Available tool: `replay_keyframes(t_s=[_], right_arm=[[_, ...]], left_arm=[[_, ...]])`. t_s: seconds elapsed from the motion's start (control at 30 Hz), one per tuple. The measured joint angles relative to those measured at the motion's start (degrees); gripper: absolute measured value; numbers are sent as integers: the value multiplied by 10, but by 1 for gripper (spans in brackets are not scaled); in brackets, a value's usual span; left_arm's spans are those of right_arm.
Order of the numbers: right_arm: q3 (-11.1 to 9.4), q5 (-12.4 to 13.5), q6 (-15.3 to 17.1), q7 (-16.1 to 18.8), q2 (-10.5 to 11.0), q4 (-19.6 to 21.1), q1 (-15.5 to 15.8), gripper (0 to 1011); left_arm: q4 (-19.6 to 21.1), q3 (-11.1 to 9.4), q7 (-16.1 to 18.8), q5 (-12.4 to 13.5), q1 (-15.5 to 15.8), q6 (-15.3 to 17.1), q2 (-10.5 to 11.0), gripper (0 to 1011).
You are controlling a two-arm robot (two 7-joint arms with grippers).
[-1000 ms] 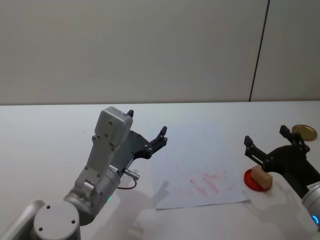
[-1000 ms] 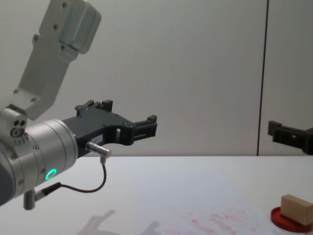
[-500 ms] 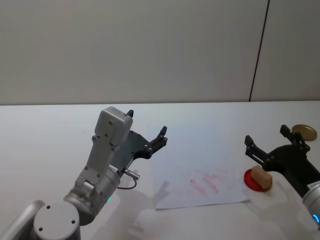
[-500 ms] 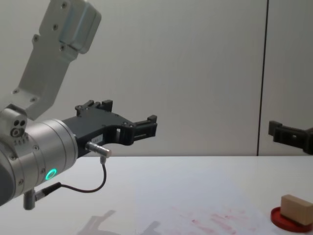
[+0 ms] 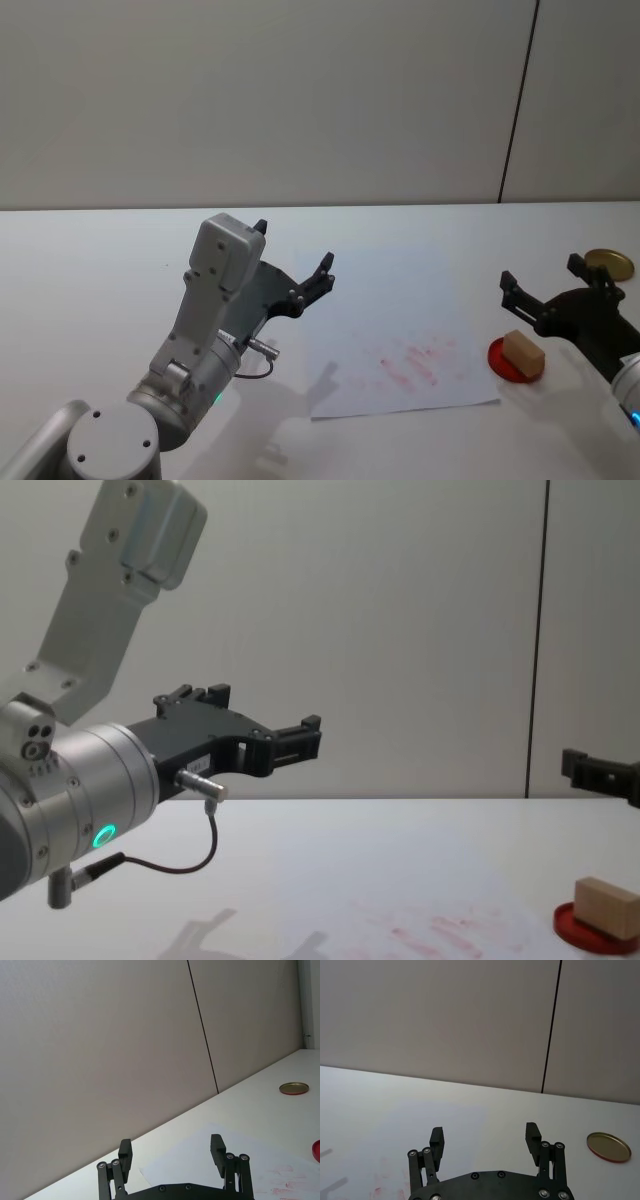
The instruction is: Use the one hand to pick up the stamp and affix it onto the A4 paper.
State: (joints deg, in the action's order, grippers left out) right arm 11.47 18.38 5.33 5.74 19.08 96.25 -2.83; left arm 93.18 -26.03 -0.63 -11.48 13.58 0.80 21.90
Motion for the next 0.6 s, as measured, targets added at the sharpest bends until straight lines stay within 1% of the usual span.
replay_keyframes(t_s=[0.23,0.43,0.6], right_arm=[[-4,9,29,11,-2,-19,-17,1001],[-5,15,54,15,-3,-19,-20,1001],[-5,20,80,15,-3,-10,-19,1001]], left_arm=[[0,0,0,0,0,0,0,993],[0,0,0,0,0,0,0,993],[0,0,0,0,0,0,0,993]])
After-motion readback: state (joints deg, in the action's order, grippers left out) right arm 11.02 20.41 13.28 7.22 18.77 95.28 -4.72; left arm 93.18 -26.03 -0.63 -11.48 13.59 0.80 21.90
